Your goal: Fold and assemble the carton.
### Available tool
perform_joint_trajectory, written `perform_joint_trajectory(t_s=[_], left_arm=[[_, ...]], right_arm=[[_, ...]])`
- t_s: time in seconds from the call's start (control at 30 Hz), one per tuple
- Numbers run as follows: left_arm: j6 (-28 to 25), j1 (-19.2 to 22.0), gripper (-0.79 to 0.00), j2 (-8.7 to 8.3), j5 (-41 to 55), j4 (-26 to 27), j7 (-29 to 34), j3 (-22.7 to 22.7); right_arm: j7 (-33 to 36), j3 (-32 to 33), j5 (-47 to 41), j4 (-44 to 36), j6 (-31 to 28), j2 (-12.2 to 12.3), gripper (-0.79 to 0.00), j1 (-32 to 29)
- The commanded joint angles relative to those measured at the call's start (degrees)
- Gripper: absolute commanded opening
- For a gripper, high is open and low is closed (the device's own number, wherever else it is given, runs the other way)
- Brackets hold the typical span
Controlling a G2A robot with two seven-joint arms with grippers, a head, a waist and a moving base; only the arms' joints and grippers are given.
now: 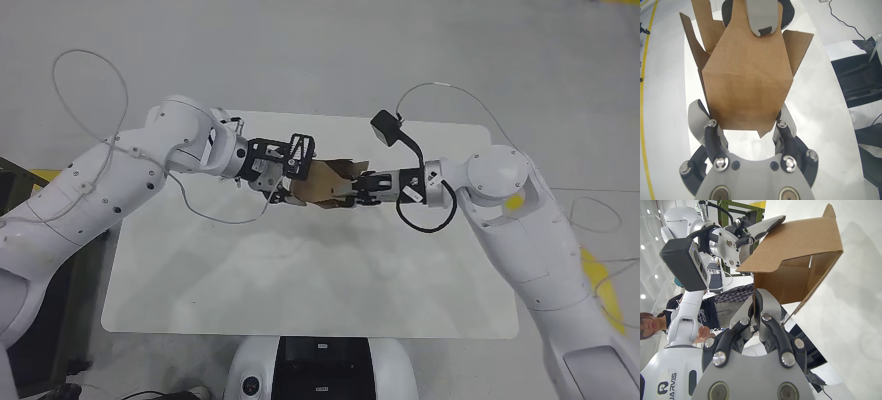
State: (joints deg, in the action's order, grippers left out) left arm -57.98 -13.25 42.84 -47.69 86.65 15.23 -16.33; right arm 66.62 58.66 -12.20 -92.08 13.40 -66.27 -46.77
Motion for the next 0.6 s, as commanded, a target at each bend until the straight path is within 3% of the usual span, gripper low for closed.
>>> perform_joint_trajectory(t_s=[0.0,0.13,0.2,0.57], left_arm=[[-0.02,-0.09,-0.653,-0.05,-0.17,0.04,-0.14,-0.01],[-0.02,-0.28,-0.785,-0.1,-0.42,0.04,-0.4,-0.02],[-0.02,-0.37,-0.785,-0.09,-0.47,-0.13,-0.52,-0.07],[-0.02,-2.23,-0.785,-0.15,2.46,-4.32,-2.45,-2.63]], right_arm=[[-0.13,-0.06,-0.1,0.01,-0.08,0.03,-0.508,0.06],[-0.6,-0.07,-0.32,0.05,-0.24,0.09,-0.259,0.0],[-0.88,-0.06,-0.52,0.05,-0.21,0.12,0.0,-0.05],[-3.4,4.55,-3.42,-2.31,-2.55,0.93,0.0,-1.86]])
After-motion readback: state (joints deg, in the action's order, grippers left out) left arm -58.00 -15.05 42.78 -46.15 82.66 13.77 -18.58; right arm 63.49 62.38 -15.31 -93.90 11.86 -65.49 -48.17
